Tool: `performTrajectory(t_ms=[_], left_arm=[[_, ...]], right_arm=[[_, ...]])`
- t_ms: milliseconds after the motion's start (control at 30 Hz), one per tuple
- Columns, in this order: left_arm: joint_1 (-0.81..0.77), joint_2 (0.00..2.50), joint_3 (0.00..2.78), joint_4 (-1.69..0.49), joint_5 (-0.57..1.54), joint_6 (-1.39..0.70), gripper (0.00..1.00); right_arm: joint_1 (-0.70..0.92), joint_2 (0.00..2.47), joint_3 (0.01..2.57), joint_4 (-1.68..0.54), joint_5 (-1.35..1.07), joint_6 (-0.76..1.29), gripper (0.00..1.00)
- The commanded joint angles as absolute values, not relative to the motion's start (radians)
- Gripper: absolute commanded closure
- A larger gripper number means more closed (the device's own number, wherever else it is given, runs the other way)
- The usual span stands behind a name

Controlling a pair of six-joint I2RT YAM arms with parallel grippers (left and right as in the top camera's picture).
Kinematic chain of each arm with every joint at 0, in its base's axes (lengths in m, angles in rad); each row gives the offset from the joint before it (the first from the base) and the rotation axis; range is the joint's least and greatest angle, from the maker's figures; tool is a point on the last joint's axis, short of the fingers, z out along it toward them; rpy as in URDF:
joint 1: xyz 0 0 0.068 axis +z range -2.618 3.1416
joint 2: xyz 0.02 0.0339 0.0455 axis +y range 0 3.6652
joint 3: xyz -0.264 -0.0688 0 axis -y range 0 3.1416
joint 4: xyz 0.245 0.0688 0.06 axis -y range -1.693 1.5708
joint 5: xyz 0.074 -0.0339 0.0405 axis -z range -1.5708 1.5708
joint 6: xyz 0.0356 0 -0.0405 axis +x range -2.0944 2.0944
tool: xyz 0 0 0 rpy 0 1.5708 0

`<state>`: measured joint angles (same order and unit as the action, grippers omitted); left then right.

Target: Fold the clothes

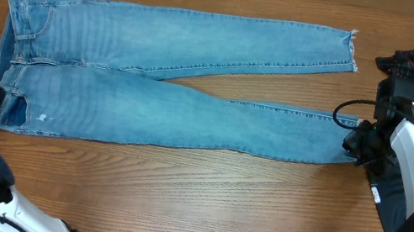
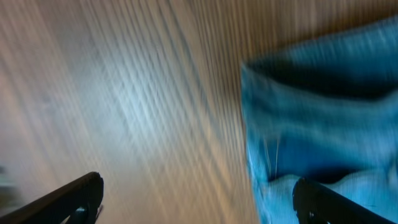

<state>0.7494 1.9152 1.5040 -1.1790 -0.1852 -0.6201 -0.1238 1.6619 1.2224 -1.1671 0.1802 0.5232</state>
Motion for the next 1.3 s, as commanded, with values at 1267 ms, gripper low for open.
performTrajectory(t_ms=[1267], left_arm=[[0.832, 1.911, 1.142, -0.623, 0.012, -0.474, 0.24]], right_arm=[[-0.128, 1.663, 1.218, -1.167, 0.178, 0.524, 0.49]])
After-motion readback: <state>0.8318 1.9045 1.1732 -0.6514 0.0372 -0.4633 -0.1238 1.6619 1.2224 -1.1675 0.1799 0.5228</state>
